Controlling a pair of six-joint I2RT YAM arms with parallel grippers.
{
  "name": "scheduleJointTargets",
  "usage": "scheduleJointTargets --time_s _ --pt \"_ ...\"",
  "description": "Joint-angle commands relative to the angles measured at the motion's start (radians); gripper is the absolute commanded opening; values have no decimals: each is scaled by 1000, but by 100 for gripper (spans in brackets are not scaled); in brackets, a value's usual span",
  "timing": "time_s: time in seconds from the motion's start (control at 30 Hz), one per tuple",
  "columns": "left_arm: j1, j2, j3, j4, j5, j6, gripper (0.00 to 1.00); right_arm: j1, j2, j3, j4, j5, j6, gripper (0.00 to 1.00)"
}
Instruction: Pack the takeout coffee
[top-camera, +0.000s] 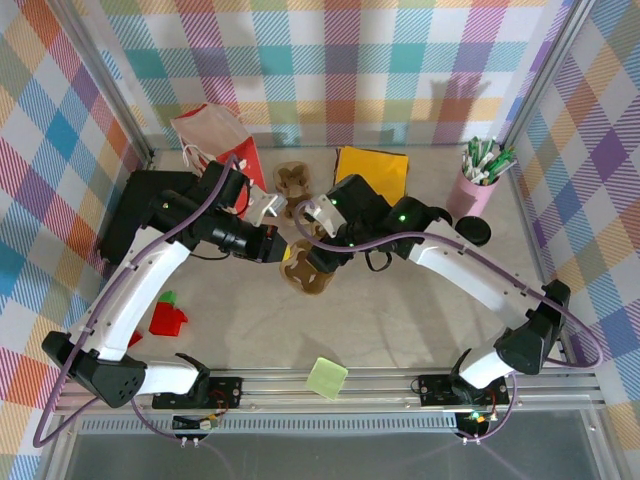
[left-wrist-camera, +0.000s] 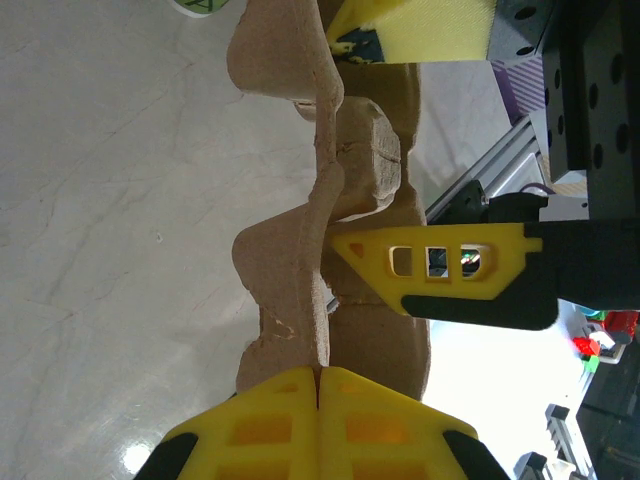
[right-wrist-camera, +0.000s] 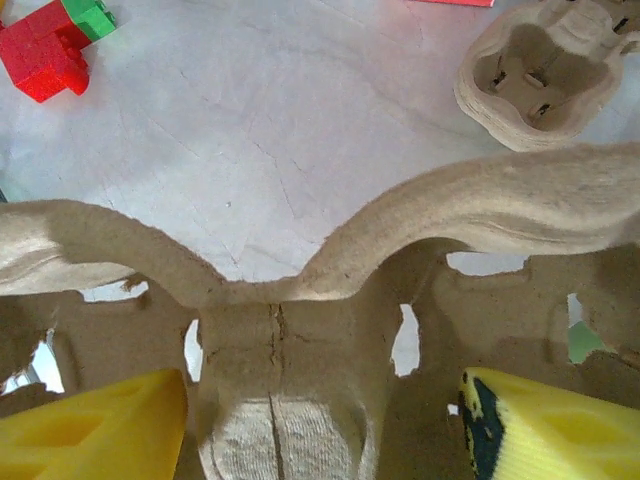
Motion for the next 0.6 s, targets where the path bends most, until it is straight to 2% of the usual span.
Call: scheduleJointTargets --time_s 0.0,0.17,0.3,0.4,0.43,0.5,0.53,0.57 --pt "-13 -1 -6 7 7 22 0 7 1 9 21 -20 -9 67" --pt "-13 -1 -7 12 -3 19 0 7 -20 -17 32 -19 -4 59" --pt "-13 -1 3 31 -16 0 0 7 -40 -38 38 -9 3 48" --pt "-13 -1 15 51 -17 -17 1 5 -58 -53 41 3 7 45" --pt "-12 -1 21 53 -27 -22 11 5 -67 -60 43 9 10 44" --pt "-9 -2 41 55 -74 -30 42 5 -82 -72 41 24 10 43" --pt "-6 -5 54 59 -117 -37 54 5 -89 -78 38 33 11 42" --pt "-1 -9 69 63 -159 -46 60 4 -97 -83 37 39 13 41"
